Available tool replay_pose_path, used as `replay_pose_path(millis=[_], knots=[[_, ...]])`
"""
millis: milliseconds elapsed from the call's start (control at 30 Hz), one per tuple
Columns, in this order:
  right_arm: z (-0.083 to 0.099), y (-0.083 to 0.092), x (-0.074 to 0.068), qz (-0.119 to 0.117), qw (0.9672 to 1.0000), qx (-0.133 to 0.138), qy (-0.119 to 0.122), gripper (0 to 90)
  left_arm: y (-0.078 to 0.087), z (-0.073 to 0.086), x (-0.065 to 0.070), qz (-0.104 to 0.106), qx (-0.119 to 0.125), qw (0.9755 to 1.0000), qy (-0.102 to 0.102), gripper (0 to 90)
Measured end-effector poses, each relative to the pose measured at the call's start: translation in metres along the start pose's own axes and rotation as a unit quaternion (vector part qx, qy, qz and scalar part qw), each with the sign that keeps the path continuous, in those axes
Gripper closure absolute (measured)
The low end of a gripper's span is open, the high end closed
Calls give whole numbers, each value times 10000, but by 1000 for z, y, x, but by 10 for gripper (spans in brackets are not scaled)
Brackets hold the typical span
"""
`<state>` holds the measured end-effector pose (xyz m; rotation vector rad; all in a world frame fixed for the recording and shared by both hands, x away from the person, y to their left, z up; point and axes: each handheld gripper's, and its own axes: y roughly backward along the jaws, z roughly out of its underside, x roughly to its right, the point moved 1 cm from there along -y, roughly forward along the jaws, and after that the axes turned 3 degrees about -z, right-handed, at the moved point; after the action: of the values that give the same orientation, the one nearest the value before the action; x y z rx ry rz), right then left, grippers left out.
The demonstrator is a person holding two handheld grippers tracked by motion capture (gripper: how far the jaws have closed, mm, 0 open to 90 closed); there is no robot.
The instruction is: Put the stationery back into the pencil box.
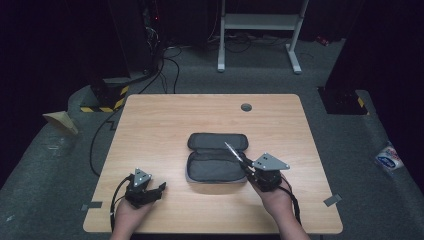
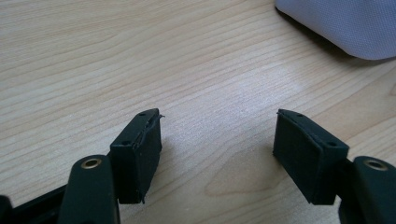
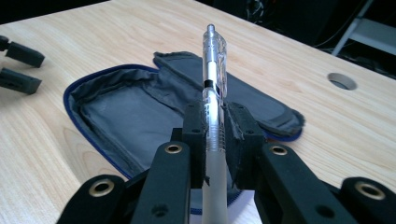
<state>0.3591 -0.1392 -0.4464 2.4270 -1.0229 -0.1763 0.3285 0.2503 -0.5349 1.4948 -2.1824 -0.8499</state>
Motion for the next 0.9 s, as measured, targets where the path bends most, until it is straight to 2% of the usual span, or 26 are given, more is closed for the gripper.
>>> replay_pose_path(millis=[467, 567, 900], knots=[[-15, -25, -14, -381, 9989, -179, 209, 784, 0, 0, 0, 18, 14, 10000, 4, 323], [-19, -28, -15, -482, 9985, -191, 184, 784, 0, 0, 0, 17, 14, 10000, 3, 323], [-24, -48, -22, -653, 9966, -393, 300, 784, 0, 0, 0, 17, 13, 10000, 2, 323]])
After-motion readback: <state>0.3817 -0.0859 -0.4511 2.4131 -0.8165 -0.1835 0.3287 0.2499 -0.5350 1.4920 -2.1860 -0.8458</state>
